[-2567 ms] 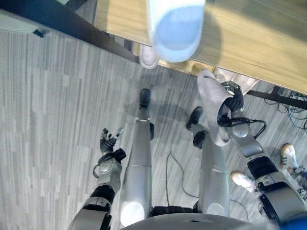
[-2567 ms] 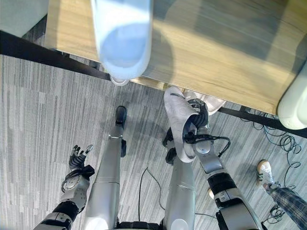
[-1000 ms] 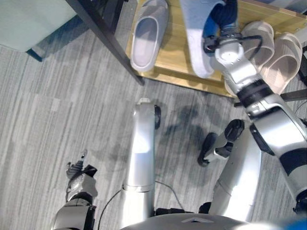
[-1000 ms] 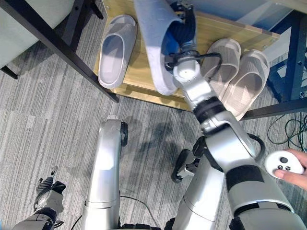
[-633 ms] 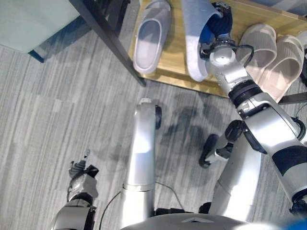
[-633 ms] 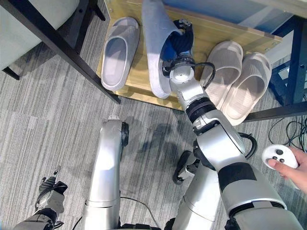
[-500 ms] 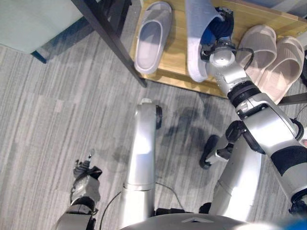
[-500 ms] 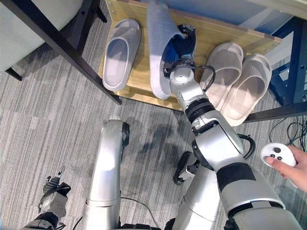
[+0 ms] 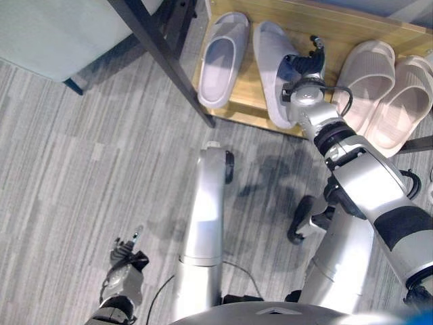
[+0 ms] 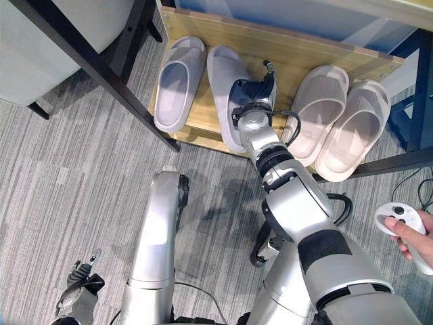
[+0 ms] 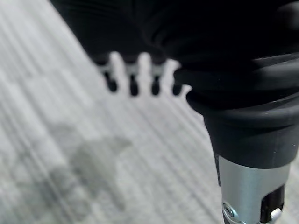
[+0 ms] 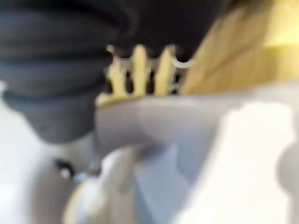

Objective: Arrange the slippers neatly on the shoe rack.

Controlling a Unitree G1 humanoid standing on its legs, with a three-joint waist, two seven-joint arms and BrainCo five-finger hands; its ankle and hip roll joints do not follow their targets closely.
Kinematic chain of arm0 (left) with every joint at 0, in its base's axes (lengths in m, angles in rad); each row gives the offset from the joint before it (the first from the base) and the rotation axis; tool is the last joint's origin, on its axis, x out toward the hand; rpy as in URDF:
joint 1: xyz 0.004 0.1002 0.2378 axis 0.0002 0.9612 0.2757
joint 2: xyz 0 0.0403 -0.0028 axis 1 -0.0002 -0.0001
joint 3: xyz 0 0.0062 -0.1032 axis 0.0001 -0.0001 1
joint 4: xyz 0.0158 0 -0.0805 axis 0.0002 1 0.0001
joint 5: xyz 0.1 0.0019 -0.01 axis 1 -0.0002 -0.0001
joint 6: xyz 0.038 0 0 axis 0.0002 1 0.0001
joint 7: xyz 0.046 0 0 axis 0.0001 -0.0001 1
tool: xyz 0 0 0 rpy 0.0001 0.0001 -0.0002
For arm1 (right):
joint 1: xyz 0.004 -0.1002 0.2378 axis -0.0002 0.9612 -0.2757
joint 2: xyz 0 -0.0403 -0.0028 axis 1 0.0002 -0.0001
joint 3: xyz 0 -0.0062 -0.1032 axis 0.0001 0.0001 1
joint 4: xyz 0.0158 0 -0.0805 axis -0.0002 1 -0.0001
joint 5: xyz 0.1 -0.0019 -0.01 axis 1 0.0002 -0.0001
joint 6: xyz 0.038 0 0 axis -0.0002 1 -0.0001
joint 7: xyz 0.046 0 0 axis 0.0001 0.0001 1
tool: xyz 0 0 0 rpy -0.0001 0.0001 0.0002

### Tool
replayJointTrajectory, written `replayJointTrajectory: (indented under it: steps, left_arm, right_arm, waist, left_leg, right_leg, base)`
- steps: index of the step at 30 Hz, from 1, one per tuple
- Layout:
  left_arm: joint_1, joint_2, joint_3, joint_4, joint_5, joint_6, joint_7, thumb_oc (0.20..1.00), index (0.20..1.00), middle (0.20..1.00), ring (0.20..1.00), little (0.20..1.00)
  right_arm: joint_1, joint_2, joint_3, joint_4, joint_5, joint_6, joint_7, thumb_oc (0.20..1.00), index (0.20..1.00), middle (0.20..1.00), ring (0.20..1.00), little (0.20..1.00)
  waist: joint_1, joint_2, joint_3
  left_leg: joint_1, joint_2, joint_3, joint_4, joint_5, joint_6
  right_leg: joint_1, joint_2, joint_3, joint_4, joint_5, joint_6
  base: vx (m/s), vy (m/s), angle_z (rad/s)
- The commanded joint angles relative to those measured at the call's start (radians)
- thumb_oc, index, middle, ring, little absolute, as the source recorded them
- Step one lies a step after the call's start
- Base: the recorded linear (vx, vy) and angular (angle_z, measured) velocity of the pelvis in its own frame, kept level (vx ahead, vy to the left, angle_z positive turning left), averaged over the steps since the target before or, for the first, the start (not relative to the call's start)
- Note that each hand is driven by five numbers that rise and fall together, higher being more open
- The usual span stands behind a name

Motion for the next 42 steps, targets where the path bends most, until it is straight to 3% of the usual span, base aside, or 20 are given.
replayJointTrajectory:
  steps: [1, 8, 14, 16, 17, 19, 20, 22, 26, 31, 33, 37, 42]
  left_arm:
    - [0.024, 0.033, -0.057, -0.029, 0.033, 0.0, -0.015, 1.0, 1.0, 1.0, 1.0, 1.0]
    - [0.046, 0.039, -0.107, -0.088, 0.044, 0.003, -0.022, 1.0, 1.0, 1.0, 1.0, 1.0]
    - [0.074, 0.066, -0.177, -0.196, 0.085, 0.026, -0.051, 1.0, 1.0, 1.0, 1.0, 1.0]
    - [-0.008, 0.028, -0.197, -0.183, 0.045, 0.028, -0.027, 1.0, 1.0, 1.0, 1.0, 1.0]
    - [-0.078, 0.034, -0.251, -0.213, 0.027, 0.04, -0.036, 1.0, 1.0, 1.0, 1.0, 1.0]
    - [-0.078, 0.034, -0.251, -0.214, 0.027, 0.041, -0.035, 1.0, 1.0, 1.0, 1.0, 1.0]
    - [-0.079, 0.066, -0.29, -0.3, 0.041, 0.066, -0.054, 1.0, 1.0, 1.0, 1.0, 1.0]
    - [-0.056, 0.084, -0.293, -0.313, 0.042, 0.087, -0.071, 1.0, 1.0, 1.0, 1.0, 1.0]
    - [-0.035, 0.117, -0.32, -0.348, 0.056, 0.121, -0.111, 1.0, 1.0, 1.0, 1.0, 1.0]
    - [-0.035, 0.15, -0.341, -0.394, 0.064, 0.149, -0.143, 1.0, 1.0, 1.0, 1.0, 1.0]
    - [-0.002, 0.183, -0.319, -0.446, 0.066, 0.166, -0.171, 1.0, 1.0, 1.0, 1.0, 1.0]
    - [0.025, 0.202, -0.286, -0.481, 0.077, 0.182, -0.185, 1.0, 1.0, 1.0, 1.0, 1.0]
    - [0.025, 0.167, -0.238, -0.468, 0.113, 0.207, -0.195, 1.0, 1.0, 1.0, 1.0, 1.0]
  right_arm:
    - [-0.186, -0.024, 0.02, -0.035, 0.084, -0.084, -0.017, 1.0, 1.0, 1.0, 1.0, 1.0]
    - [-0.183, -0.018, -0.001, -0.093, 0.173, -0.128, -0.041, 1.0, 1.0, 1.0, 1.0, 1.0]
    - [-0.165, -0.022, -0.022, -0.173, 0.162, -0.13, -0.063, 1.0, 1.0, 1.0, 1.0, 1.0]
    - [-0.15, -0.003, -0.014, -0.223, 0.146, -0.127, -0.068, 1.0, 1.0, 1.0, 1.0, 1.0]
    - [-0.155, 0.006, 0.007, -0.21, 0.11, -0.082, -0.072, 1.0, 1.0, 1.0, 1.0, 1.0]
    - [-0.155, 0.005, 0.007, -0.21, 0.11, -0.082, -0.072, 1.0, 1.0, 1.0, 1.0, 1.0]
    - [-0.236, -0.016, 0.154, -0.116, -0.109, 0.078, -0.003, 1.0, 1.0, 1.0, 1.0, 1.0]
    - [-0.261, -0.02, 0.219, -0.01, -0.199, 0.134, 0.057, 1.0, 1.0, 1.0, 1.0, 1.0]
    - [-0.275, -0.001, 0.271, 0.114, -0.253, 0.161, 0.139, 1.0, 1.0, 1.0, 1.0, 1.0]
    - [-0.289, 0.004, 0.359, 0.188, -0.423, 0.197, 0.192, 1.0, 1.0, 1.0, 1.0, 1.0]
    - [-0.273, -0.053, 0.407, 0.162, -0.573, 0.224, 0.229, 1.0, 1.0, 1.0, 1.0, 1.0]
    - [-0.24, -0.115, 0.393, 0.053, -0.623, 0.233, 0.271, 1.0, 1.0, 1.0, 1.0, 1.0]
    - [-0.15, -0.327, 0.243, -0.439, -0.838, 0.323, 0.312, 1.0, 1.0, 1.0, 1.0, 1.0]
  waist:
    - [0.019, 0.021, 0.099]
    - [0.017, 0.034, 0.099]
    - [0.012, 0.039, 0.099]
    - [-0.001, 0.03, 0.099]
    - [-0.014, 0.029, 0.099]
    - [-0.014, 0.03, 0.099]
    - [-0.027, 0.021, 0.099]
    - [-0.026, 0.023, 0.099]
    - [-0.03, 0.027, 0.099]
    - [-0.03, 0.034, 0.099]
    - [-0.031, 0.039, 0.099]
    - [-0.037, 0.037, 0.099]
    - [-0.054, 0.021, 0.099]
  left_leg:
    - [0.125, 0.024, 0.051, -0.043, -0.183, 0.114]
    - [0.125, 0.028, 0.06, -0.042, -0.188, 0.114]
    - [0.125, 0.03, 0.065, -0.036, -0.19, 0.115]
    - [0.125, 0.033, 0.065, -0.038, -0.19, 0.113]
    - [0.125, 0.034, 0.066, -0.041, -0.187, 0.112]
    - [0.125, 0.034, 0.066, -0.041, -0.187, 0.112]
    - [0.125, 0.039, 0.067, -0.044, -0.189, 0.111]
    - [0.125, 0.039, 0.064, -0.033, -0.194, 0.112]
    - [0.125, 0.04, 0.064, -0.018, -0.202, 0.113]
    - [0.125, 0.039, 0.06, -0.012, -0.206, 0.111]
    - [0.125, 0.04, 0.058, -0.014, -0.206, 0.109]
    - [0.125, 0.04, 0.058, -0.018, -0.204, 0.108]
    - [0.125, 0.044, 0.057, -0.016, -0.205, 0.112]
  right_leg:
    - [0.042, 0.02, 0.058, -0.025, -0.052, -0.138]
    - [0.042, 0.021, 0.059, -0.027, -0.055, -0.14]
    - [0.042, 0.026, 0.066, -0.021, -0.053, -0.138]
    - [0.042, 0.027, 0.065, -0.024, -0.053, -0.137]
    - [0.042, 0.024, 0.062, -0.032, -0.053, -0.136]
    - [0.042, 0.024, 0.062, -0.033, -0.052, -0.136]
    - [0.042, 0.02, 0.068, -0.03, -0.052, -0.135]
    - [0.042, 0.022, 0.069, -0.022, -0.055, -0.135]
    - [0.042, 0.026, 0.065, -0.017, -0.057, -0.136]
    - [0.042, 0.029, 0.061, -0.022, -0.059, -0.134]
    - [0.042, 0.029, 0.06, -0.028, -0.062, -0.133]
    - [0.042, 0.034, 0.061, -0.035, -0.06, -0.133]
    - [0.042, 0.041, 0.07, -0.033, -0.059, -0.131]
  base:
    - [0.0, 0.0, 0.0]
    - [0.0, 0.005, 0.0]
    - [0.0, 0.0, 0.0]
    - [0.0, 0.0, 0.0]
    - [-0.01, 0.033, 0.0]
    - [0.0, 0.048, -0.01]
    - [0.01, 0.072, -0.04]
    - [0.0, 0.053, -0.04]
    - [0.0, 0.019, -0.08]
    - [0.0, 0.01, -0.03]
    - [0.0, 0.038, -0.01]
    - [0.0, 0.008, 0.0]
    - [0.01, -0.013, -0.04]
